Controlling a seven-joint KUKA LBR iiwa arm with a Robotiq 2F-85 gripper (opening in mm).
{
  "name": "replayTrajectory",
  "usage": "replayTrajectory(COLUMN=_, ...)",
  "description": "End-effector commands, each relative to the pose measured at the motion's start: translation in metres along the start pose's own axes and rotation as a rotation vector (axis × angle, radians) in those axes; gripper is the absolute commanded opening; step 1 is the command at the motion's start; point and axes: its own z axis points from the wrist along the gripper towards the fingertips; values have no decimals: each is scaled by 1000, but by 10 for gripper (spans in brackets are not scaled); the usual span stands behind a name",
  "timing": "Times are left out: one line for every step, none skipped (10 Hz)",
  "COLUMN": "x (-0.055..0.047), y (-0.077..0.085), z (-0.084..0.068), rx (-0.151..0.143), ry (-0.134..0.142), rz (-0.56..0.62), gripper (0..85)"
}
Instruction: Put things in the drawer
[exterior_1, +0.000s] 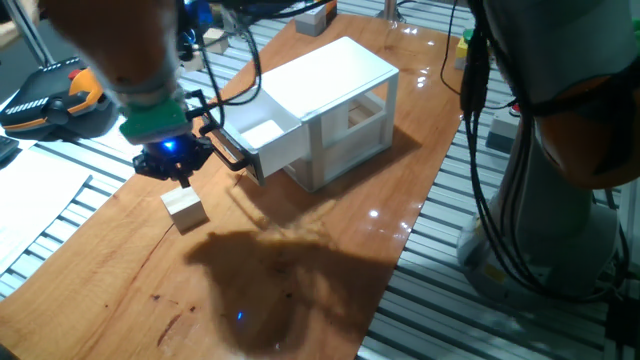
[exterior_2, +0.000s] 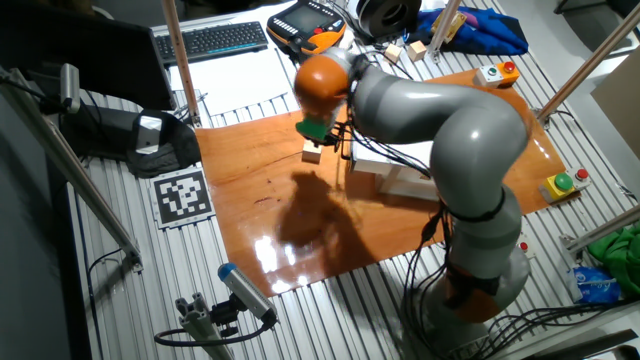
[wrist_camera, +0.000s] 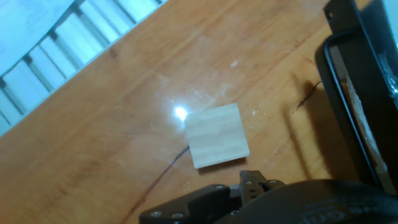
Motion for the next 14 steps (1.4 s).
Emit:
replayTrajectory(x=0, y=0, z=1, rx=38, ry=-72, rz=739, gripper=0)
replayTrajectory(x=0, y=-1, z=-2, rx=58, ry=-79, rz=681, gripper=0)
replayTrajectory(x=0, y=1, z=-1, rx=49, ry=-95, rz=620, gripper=0)
replayTrajectory(x=0, y=2, z=0, rx=30, ry=-101, rz=626, gripper=0)
replayTrajectory(x=0, y=1, z=-1, rx=35, ry=-99, rz=646, gripper=0)
replayTrajectory(x=0, y=1, z=-3, rx=49, ry=-89, rz=679, gripper=0)
replayTrajectory(x=-1, y=2, z=-2, rx=56, ry=-90, rz=744, gripper=0)
replayTrajectory(x=-2, y=3, z=-3, rx=83, ry=-85, rz=803, gripper=0)
replayTrajectory(x=-3, y=4, z=-5, rx=112, ry=-75, rz=856, gripper=0)
replayTrajectory(x=-4, y=4, z=-5, rx=123, ry=-70, rz=908, gripper=0)
replayTrajectory(x=-4, y=5, z=-5, rx=131, ry=-77, rz=930, gripper=0)
replayTrajectory(x=-4, y=4, z=-6, rx=140, ry=-76, rz=935, gripper=0)
replayTrajectory(x=-5, y=4, z=-6, rx=137, ry=-75, rz=950, gripper=0)
replayTrajectory(x=-6, y=4, z=-9, rx=145, ry=-85, rz=966, gripper=0)
